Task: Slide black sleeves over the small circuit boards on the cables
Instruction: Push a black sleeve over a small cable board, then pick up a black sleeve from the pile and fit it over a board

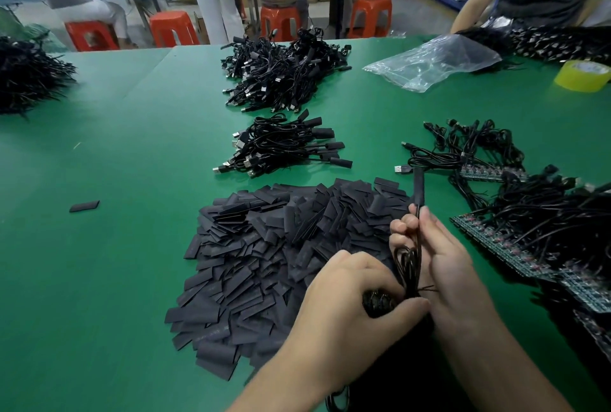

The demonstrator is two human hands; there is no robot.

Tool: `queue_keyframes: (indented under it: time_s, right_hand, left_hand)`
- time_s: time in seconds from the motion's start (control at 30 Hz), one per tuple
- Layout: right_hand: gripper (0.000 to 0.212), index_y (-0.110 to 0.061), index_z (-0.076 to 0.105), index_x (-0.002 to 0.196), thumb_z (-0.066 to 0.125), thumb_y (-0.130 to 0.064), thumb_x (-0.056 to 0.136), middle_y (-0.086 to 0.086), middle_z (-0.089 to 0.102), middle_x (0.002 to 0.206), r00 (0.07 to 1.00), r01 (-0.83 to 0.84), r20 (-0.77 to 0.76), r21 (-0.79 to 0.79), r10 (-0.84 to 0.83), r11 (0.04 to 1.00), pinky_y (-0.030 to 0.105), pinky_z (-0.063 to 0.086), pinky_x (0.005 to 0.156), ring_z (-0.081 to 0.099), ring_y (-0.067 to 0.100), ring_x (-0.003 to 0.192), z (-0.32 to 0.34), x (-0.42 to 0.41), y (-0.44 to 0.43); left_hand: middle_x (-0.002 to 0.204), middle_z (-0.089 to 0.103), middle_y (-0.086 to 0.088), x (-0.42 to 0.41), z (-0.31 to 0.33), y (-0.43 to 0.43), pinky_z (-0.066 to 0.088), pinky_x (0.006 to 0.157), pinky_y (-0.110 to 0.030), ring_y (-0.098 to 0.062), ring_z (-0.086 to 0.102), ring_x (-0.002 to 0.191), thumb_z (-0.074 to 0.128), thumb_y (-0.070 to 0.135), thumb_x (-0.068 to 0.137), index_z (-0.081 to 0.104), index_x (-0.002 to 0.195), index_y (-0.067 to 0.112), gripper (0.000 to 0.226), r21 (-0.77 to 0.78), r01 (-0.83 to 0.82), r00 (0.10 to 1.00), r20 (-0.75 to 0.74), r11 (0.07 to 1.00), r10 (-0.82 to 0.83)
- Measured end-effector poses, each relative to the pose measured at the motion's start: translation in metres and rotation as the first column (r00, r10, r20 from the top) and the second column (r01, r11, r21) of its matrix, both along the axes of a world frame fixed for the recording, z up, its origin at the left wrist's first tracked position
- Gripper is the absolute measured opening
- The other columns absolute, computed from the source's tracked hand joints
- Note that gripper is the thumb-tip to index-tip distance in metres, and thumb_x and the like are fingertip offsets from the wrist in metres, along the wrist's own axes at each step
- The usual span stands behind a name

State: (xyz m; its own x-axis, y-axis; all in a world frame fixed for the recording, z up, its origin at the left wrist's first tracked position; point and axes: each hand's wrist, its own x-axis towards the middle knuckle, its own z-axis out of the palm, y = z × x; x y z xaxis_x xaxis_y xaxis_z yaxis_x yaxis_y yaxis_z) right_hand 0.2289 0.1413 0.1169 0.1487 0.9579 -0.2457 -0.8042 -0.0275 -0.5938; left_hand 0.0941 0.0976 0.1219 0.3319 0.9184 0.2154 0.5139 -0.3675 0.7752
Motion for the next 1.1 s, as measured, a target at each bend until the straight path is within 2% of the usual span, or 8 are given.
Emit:
queue_keyframes:
  time_s: [0.13, 0.23, 0.3, 0.4, 0.47, 0.6, 0.73, 1.1]
  right_hand:
    - [0.024, -0.006, 0.064, 0.101, 0.06, -0.024, 0.087, 0.003, 0.07, 0.077, 0.99, 0.015, 0.139, 0.03, -0.019, 0.999, 0.024, 0.06, 0.067, 0.071, 0.013, 0.074, -0.002, 0.001, -0.002]
    - [0.033, -0.006, 0.066, 0.104, 0.061, -0.031, 0.085, 0.005, 0.072, 0.082, 0.968, 0.016, 0.251, 0.062, -0.031, 0.998, 0.026, 0.061, 0.071, 0.071, 0.015, 0.081, 0.0, 0.005, -0.003]
    - [0.034, -0.006, 0.066, 0.103, 0.061, -0.034, 0.084, 0.005, 0.071, 0.083, 0.952, 0.008, 0.303, 0.078, -0.032, 0.997, 0.027, 0.06, 0.072, 0.07, 0.015, 0.082, 0.001, 0.007, -0.003]
    - [0.029, -0.008, 0.067, 0.099, 0.06, -0.033, 0.086, 0.005, 0.067, 0.081, 0.933, 0.003, 0.358, 0.1, -0.039, 0.995, 0.026, 0.059, 0.07, 0.066, 0.016, 0.08, -0.001, 0.009, -0.004]
    - [0.028, -0.009, 0.067, 0.097, 0.06, -0.034, 0.087, 0.005, 0.065, 0.081, 0.912, -0.007, 0.408, 0.105, -0.037, 0.994, 0.026, 0.058, 0.069, 0.064, 0.015, 0.08, -0.002, 0.007, -0.005]
    - [0.031, -0.009, 0.066, 0.096, 0.061, -0.037, 0.085, 0.005, 0.063, 0.082, 0.884, -0.024, 0.467, 0.11, -0.031, 0.994, 0.026, 0.056, 0.067, 0.062, 0.014, 0.079, -0.005, 0.005, -0.005]
    - [0.026, -0.01, 0.067, 0.094, 0.061, -0.035, 0.088, 0.005, 0.062, 0.082, 0.862, -0.031, 0.505, 0.122, -0.035, 0.992, 0.027, 0.056, 0.067, 0.061, 0.015, 0.08, -0.006, 0.007, -0.004]
    - [0.025, -0.017, 0.071, 0.086, 0.054, -0.022, 0.103, 0.005, 0.059, 0.078, 0.843, -0.042, 0.537, 0.127, -0.033, 0.991, 0.026, 0.052, 0.062, 0.057, 0.016, 0.075, -0.01, 0.007, -0.005]
  left_hand:
    - [0.071, 0.064, 0.014, -0.009, 0.011, 0.007, 0.045, 0.07, -0.027, -0.003, 0.057, 0.07, 0.079, 0.029, 0.089, 0.069, 0.075, 0.025, 0.018, -0.232, 0.01, 0.958, 0.281, 0.973, 0.057]
    - [0.066, 0.067, 0.005, -0.031, 0.021, 0.027, 0.042, 0.061, -0.018, -0.006, 0.054, 0.06, 0.076, 0.021, 0.092, 0.069, 0.087, 0.005, 0.018, -0.314, -0.035, 0.9, 0.404, 0.949, 0.166]
    - [0.063, 0.067, 0.003, -0.05, 0.026, 0.049, 0.042, 0.057, -0.013, -0.002, 0.052, 0.055, 0.078, 0.026, 0.09, 0.073, 0.091, 0.008, 0.018, -0.245, -0.188, 0.916, 0.305, 0.951, 0.259]
    - [0.073, 0.074, 0.004, -0.078, 0.027, 0.091, 0.056, 0.072, -0.028, -0.006, 0.065, 0.068, 0.082, 0.035, 0.085, 0.079, 0.088, 0.023, 0.012, -0.046, -0.401, 0.915, 0.036, 0.915, 0.403]
    - [0.08, 0.076, 0.009, -0.091, 0.025, 0.12, 0.059, 0.08, -0.033, -0.01, 0.071, 0.079, 0.082, 0.038, 0.086, 0.08, 0.093, 0.028, 0.012, 0.074, -0.454, 0.881, -0.11, 0.888, 0.46]
    - [0.092, 0.079, 0.004, -0.103, 0.019, 0.169, 0.052, 0.071, -0.032, -0.023, 0.073, 0.09, 0.077, 0.044, 0.088, 0.08, 0.101, 0.03, 0.019, 0.334, -0.454, 0.776, -0.306, 0.826, 0.551]
    - [0.097, 0.079, -0.006, -0.106, 0.014, 0.202, 0.055, 0.075, -0.039, -0.034, 0.071, 0.094, 0.074, 0.047, 0.09, 0.079, 0.108, 0.028, 0.026, 0.406, -0.473, 0.694, -0.376, 0.782, 0.614]
    - [0.09, 0.072, -0.004, -0.115, 0.015, 0.213, 0.046, 0.076, -0.038, -0.031, 0.064, 0.09, 0.081, 0.049, 0.082, 0.077, 0.092, 0.023, 0.029, 0.535, -0.326, 0.637, -0.485, 0.78, 0.599]
